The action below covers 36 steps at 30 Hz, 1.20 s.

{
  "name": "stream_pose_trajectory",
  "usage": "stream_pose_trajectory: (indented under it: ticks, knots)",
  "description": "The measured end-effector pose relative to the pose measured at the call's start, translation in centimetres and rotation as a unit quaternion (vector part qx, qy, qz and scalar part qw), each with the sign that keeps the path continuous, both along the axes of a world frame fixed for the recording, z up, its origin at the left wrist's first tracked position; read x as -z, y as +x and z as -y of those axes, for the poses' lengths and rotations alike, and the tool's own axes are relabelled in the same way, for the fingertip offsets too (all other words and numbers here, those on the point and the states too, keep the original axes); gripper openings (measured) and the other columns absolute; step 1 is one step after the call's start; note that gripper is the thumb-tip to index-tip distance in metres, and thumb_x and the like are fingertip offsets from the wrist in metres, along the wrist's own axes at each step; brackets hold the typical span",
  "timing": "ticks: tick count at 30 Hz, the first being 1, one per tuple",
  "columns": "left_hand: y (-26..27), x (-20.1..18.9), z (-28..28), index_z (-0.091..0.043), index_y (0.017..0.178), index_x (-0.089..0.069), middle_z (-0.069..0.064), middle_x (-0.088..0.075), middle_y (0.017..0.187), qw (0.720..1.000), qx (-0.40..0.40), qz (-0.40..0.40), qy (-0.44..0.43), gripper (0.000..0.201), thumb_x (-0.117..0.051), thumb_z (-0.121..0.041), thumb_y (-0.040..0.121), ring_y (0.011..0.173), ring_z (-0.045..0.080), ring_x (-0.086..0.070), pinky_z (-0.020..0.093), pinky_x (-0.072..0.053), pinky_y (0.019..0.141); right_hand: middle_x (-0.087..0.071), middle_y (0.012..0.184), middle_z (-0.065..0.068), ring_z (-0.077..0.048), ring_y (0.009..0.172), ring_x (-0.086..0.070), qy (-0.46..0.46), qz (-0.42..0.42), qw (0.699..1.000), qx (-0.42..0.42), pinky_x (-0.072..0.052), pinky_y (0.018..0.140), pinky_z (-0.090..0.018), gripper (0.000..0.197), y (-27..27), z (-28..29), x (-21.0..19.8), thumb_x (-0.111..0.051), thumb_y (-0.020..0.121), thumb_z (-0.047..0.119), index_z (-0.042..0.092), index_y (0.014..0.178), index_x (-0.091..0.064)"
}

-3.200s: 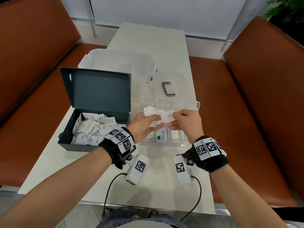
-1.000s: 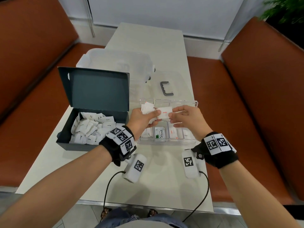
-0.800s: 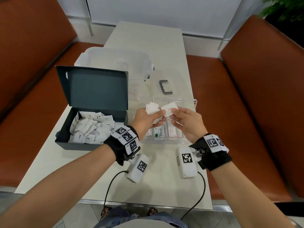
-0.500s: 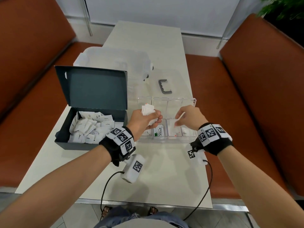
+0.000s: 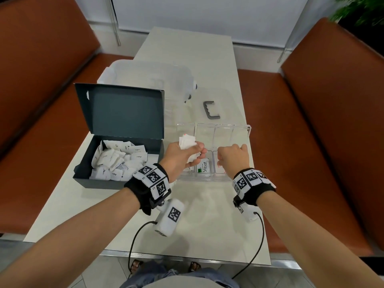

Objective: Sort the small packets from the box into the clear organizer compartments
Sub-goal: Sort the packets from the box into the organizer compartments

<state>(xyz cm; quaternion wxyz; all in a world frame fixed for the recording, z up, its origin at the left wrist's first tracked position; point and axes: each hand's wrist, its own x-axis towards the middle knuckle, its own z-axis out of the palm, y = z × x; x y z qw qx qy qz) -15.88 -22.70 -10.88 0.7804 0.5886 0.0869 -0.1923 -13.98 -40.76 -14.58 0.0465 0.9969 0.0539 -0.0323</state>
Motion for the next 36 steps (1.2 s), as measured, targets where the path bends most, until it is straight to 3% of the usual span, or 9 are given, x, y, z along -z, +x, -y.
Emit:
stream_pose_trajectory:
  ticks: [4, 8, 12, 15, 17, 21, 25, 29, 36]
  knots:
    - [0.1, -0.3, 0.0, -0.006, 0.097, -0.067, 0.009, -0.071, 0.09, 0.999, -0.009, -0.027, -0.03, 0.014, -0.067, -0.019, 0.091, 0.078, 0.016, -0.069, 0.02, -0.055, 0.063, -0.066, 0.096, 0.0, -0.024, 0.096, -0.054, -0.029, 0.028, 0.999, -0.03, -0.03, 0.087, -0.038, 0.012, 0.0, 0.3, -0.8, -0.058, 0.092, 0.028, 0.02, 0.097, -0.064]
    - [0.5, -0.9, -0.1, 0.001, 0.109, -0.064, 0.016, -0.072, 0.094, 0.987, -0.018, -0.113, -0.115, 0.038, -0.058, -0.035, 0.096, 0.081, 0.022, -0.072, 0.027, -0.06, 0.066, -0.069, 0.09, 0.003, -0.021, 0.088, -0.059, 0.115, 0.063, 0.991, 0.023, -0.031, 0.082, -0.034, 0.014, -0.3, 0.8, -3.3, -0.055, 0.094, 0.03, 0.022, 0.094, -0.066]
    - [0.7, -1.2, -0.3, 0.003, 0.117, -0.058, 0.023, -0.07, 0.104, 0.973, -0.008, -0.147, -0.18, 0.048, -0.049, -0.04, 0.099, 0.092, 0.028, -0.071, 0.034, -0.06, 0.08, -0.068, 0.079, 0.006, -0.009, 0.069, -0.061, 0.34, 0.094, 0.935, 0.034, -0.051, 0.071, -0.031, 0.01, -1.7, -0.5, -5.8, -0.061, 0.09, 0.027, 0.02, 0.091, -0.069]
    - [0.6, -1.4, -0.1, 0.002, 0.111, -0.06, 0.021, -0.067, 0.11, 0.965, 0.014, -0.145, -0.217, 0.044, -0.042, -0.037, 0.1, 0.098, 0.026, -0.067, 0.037, -0.053, 0.092, -0.063, 0.07, 0.012, 0.005, 0.055, -0.054, 0.456, 0.072, 0.886, 0.04, -0.04, 0.054, -0.009, 0.013, -3.1, -2.5, -6.3, -0.067, 0.085, 0.038, 0.027, 0.092, -0.067]
    - [0.5, -1.7, 0.1, 0.0, 0.115, -0.061, 0.019, -0.066, 0.114, 0.965, 0.038, -0.134, -0.221, 0.044, -0.036, -0.034, 0.1, 0.098, 0.023, -0.067, 0.035, -0.052, 0.093, -0.064, 0.075, 0.006, 0.004, 0.062, -0.057, 0.493, 0.039, 0.868, 0.045, -0.04, 0.057, -0.006, 0.025, -3.6, -3.5, -6.0, -0.072, 0.08, 0.042, 0.026, 0.099, -0.067]
    - [0.4, -2.0, 0.3, 0.003, 0.124, -0.052, 0.022, -0.066, 0.118, 0.966, 0.041, -0.126, -0.221, 0.039, -0.035, -0.02, 0.098, 0.104, 0.028, -0.067, 0.039, -0.052, 0.094, -0.061, 0.083, 0.0, -0.008, 0.07, -0.054, 0.482, 0.031, 0.871, 0.086, -0.038, 0.06, -0.013, 0.031, -3.1, -3.7, -5.3, -0.077, 0.078, 0.032, 0.016, 0.102, -0.065]
    - [0.3, -1.8, -0.2, 0.008, 0.124, -0.052, 0.026, -0.063, 0.121, 0.975, 0.038, -0.117, -0.184, 0.031, -0.039, 0.0, 0.097, 0.11, 0.034, -0.064, 0.041, -0.055, 0.09, -0.064, 0.076, 0.007, -0.005, 0.062, -0.056, 0.542, 0.033, 0.832, 0.117, -0.04, 0.055, -0.007, 0.013, -2.6, -2.6, -5.2, -0.073, 0.083, 0.022, 0.016, 0.094, -0.069]
    - [0.2, -1.7, -0.4, 0.009, 0.11, -0.057, 0.022, -0.066, 0.111, 0.983, 0.019, -0.1, -0.151, 0.018, -0.048, 0.009, 0.094, 0.097, 0.032, -0.068, 0.034, -0.061, 0.075, -0.069, 0.082, -0.006, -0.006, 0.055, -0.06, 0.602, -0.003, 0.785, 0.149, -0.048, 0.054, -0.016, 0.016, -2.4, -2.0, -5.5, -0.062, 0.092, 0.012, 0.007, 0.104, -0.07]
    - [0.0, -1.1, -0.2, 0.009, 0.114, -0.057, 0.021, -0.066, 0.116, 0.99, -0.011, -0.07, -0.126, 0.023, -0.055, 0.011, 0.091, 0.101, 0.03, -0.067, 0.03, -0.06, 0.074, -0.07, 0.087, -0.016, -0.014, 0.065, -0.062, 0.672, -0.046, 0.719, 0.173, -0.053, 0.065, -0.025, 0.018, -2.7, -1.6, -5.5, -0.061, 0.092, 0.007, 0.0, 0.106, -0.069]
